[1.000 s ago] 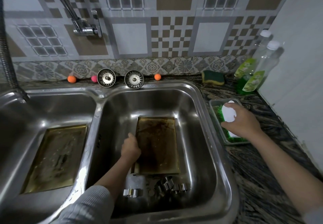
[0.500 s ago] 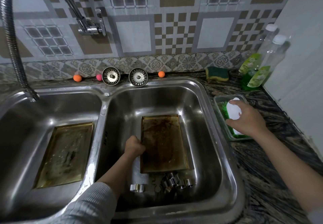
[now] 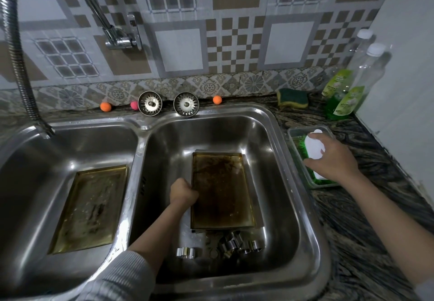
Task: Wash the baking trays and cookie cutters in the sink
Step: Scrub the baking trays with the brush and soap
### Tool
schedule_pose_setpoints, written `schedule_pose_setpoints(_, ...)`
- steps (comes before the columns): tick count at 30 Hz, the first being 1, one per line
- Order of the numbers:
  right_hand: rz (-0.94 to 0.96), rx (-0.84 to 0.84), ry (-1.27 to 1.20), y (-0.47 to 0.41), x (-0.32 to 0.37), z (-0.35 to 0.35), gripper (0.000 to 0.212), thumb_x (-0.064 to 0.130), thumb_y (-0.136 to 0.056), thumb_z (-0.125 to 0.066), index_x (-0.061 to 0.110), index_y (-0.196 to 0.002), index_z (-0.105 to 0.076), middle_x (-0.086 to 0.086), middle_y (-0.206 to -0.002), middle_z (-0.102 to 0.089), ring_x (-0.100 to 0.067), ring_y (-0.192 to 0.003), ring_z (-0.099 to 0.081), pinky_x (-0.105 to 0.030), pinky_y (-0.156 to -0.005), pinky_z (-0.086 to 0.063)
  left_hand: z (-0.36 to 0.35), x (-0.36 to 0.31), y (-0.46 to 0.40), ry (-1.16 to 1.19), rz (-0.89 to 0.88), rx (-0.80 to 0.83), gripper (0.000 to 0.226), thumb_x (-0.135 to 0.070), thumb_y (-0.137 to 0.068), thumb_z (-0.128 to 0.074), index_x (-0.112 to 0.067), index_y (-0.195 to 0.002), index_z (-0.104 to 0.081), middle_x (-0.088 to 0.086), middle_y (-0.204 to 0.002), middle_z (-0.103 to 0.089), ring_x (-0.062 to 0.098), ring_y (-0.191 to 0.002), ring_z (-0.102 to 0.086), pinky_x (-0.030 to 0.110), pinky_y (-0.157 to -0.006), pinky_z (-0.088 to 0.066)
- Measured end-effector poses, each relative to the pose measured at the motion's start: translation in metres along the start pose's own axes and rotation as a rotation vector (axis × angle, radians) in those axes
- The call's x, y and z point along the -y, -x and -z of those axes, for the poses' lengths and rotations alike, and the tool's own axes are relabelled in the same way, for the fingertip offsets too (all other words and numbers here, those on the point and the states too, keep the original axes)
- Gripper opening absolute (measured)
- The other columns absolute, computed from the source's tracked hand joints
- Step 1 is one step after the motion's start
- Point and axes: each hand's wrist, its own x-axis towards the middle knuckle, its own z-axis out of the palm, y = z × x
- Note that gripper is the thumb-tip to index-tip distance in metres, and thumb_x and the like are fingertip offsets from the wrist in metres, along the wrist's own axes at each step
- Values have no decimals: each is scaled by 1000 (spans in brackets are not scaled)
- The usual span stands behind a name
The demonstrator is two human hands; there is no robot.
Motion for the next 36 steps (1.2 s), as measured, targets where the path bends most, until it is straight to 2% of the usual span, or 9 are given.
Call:
schedule_pose_setpoints(3, 7, -2, -1, 1, 1, 0, 69, 28, -72, -75, 30, -135, -47, -9, -132, -53, -30, -116, -53, -35, -74, -44, -2, -1, 2, -52, -19, -16, 9, -5, -80, -66, -6, -84, -58, 9, -87, -62, 19, -77, -61, 22, -50, -43)
schedule_pose_setpoints(5, 7, 1, -3, 1, 1, 0, 70, 29, -72, -75, 31, -135, -47, -9, -133, -52, -31, -116, -52, -37, -75, -46, -4, -3, 3, -100, -37, -29, 12, -6, -82, -64, -9, -77, -54, 7, -83, -59, 19, -73, -59, 21, -48, -38)
schedule_pose_setpoints(10, 8, -2, 2, 0, 2, 1, 69, 29, -72, -75, 31, -135, -47, -8, -134, -52, -31, -117, -52, -40, -78, -47, -5, 1, -1, -94, -44, -45, 3, -6, -83, -64, -6, -81, -61, 7, -80, -61, 18, -71, -60, 24, -49, -44)
schedule_pose_setpoints(16, 6, -5, 6, 1, 2, 1, 70, 29, -72, -75, 31, -135, -46, -9, -135, -51, -31, -117, -51, -39, -78, -46, -10, 10, -1, -30, -13, 42, 16, -17, -79, -72, -8, -87, -61, 8, -84, -64, 19, -74, -64, 25, -53, -50)
schedule_pose_setpoints(21, 14, -11, 10, 2, 1, 1, 69, 28, -72, -76, 30, -135, -47, -9, -134, -51, -31, -115, -52, -40, -78, -48, -13, 7, 0, -64, -21, 10, 9, -5, -81, -66, -7, -83, -58, 10, -88, -62, 18, -75, -60, 22, -50, -44)
schedule_pose_setpoints(25, 19, -16, -3, 1, 1, 1, 69, 27, -72, -76, 30, -135, -47, -9, -134, -52, -31, -116, -52, -40, -79, -48, -9, -3, 2, -97, -8, 19, 23, -6, -84, -63, -16, -74, -45, 3, -79, -52, 14, -70, -52, 20, -49, -37)
schedule_pose_setpoints(30, 17, -20, -5, 0, 0, -1, 68, 29, -73, -74, 32, -135, -47, -7, -133, -53, -30, -117, -52, -40, -79, -50, 1, -9, 2, -100, 5, 65, 12, -8, -83, -63, -9, -85, -51, 6, -84, -54, 19, -78, -55, 25, -58, -45)
schedule_pose_setpoints(33, 54, -17, 2, -1, -1, 1, 61, 30, -78, -72, 31, -134, -48, -7, -134, -54, -30, -114, -56, -39, -79, -51, 10, -13, 3, -7, -7, 52, 20, -8, -83, -63, -7, -99, -50, 9, -95, -57, 22, -87, -58, 31, -69, -50)
schedule_pose_setpoints(36, 47, 6, -66, -2, 2, 9, 55, 30, -81, -73, 31, -131, -51, -6, -140, -51, -31, -117, -55, -44, -84, -52, 15, -19, 10, 98, -72, 26, 24, -6, -86, -57, -14, -103, -43, 6, -98, -54, 20, -88, -55, 28, -66, -45)
